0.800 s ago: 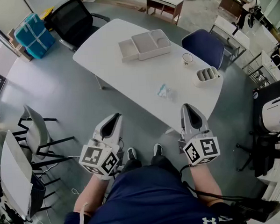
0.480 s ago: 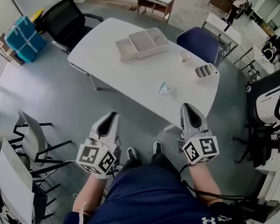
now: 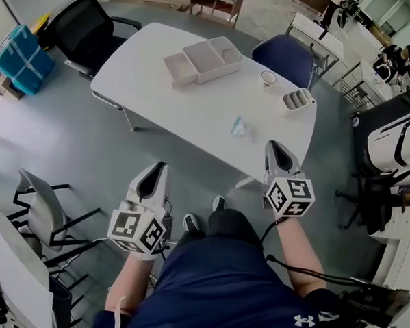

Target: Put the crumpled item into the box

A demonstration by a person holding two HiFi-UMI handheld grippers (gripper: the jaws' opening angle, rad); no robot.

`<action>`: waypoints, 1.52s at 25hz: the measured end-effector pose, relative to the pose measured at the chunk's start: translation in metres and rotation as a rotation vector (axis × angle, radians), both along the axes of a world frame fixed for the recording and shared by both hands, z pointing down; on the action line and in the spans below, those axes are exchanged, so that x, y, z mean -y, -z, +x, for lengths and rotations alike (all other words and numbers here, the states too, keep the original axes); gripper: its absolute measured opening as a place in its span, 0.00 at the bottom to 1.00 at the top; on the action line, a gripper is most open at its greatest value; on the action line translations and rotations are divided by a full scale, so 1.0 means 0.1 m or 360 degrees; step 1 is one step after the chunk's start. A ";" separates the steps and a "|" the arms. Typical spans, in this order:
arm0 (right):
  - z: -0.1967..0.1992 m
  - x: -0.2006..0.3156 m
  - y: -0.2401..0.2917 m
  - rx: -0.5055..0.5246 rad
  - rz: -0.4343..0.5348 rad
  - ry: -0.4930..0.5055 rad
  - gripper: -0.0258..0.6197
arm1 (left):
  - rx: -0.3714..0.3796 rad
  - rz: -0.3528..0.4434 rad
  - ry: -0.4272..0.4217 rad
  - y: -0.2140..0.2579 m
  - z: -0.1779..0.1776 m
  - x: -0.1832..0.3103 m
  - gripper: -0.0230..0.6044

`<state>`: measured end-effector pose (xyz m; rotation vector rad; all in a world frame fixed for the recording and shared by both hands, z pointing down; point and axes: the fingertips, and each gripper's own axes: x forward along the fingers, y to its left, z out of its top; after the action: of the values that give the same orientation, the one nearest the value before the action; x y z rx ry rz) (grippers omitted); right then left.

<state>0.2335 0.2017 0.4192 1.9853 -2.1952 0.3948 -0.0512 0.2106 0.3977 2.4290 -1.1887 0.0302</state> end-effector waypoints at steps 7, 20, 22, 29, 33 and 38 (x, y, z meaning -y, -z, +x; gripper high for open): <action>0.01 0.58 -0.79 -0.0007 -0.0248 0.0170 0.04 | 0.0046 -0.0076 0.0062 -0.20 0.03 0.48 0.11; 0.37 1.47 -2.48 -0.0111 -0.0951 0.0281 0.14 | 0.0150 -0.0107 0.0257 -0.18 0.30 1.50 0.11; 0.41 1.53 -2.64 -0.0138 -0.1038 0.0282 0.16 | 0.0156 -0.0121 0.0301 -0.18 0.26 1.57 0.11; 0.36 1.66 -2.67 -0.0239 -0.1059 0.0306 0.18 | 0.0170 -0.0129 0.0456 -0.15 0.00 1.70 0.11; 0.40 1.57 -2.85 -0.0276 -0.1176 0.0287 0.27 | 0.0171 -0.0145 0.0466 -0.18 -0.05 1.71 0.11; 0.36 1.52 -3.02 -0.0214 -0.1299 0.0231 0.24 | 0.0161 -0.0171 0.0454 -0.26 -0.23 1.85 0.11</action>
<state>0.2700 0.0492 0.7216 1.3500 -1.6735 0.9203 -0.0746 0.0258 0.4239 2.1675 -1.5273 0.1287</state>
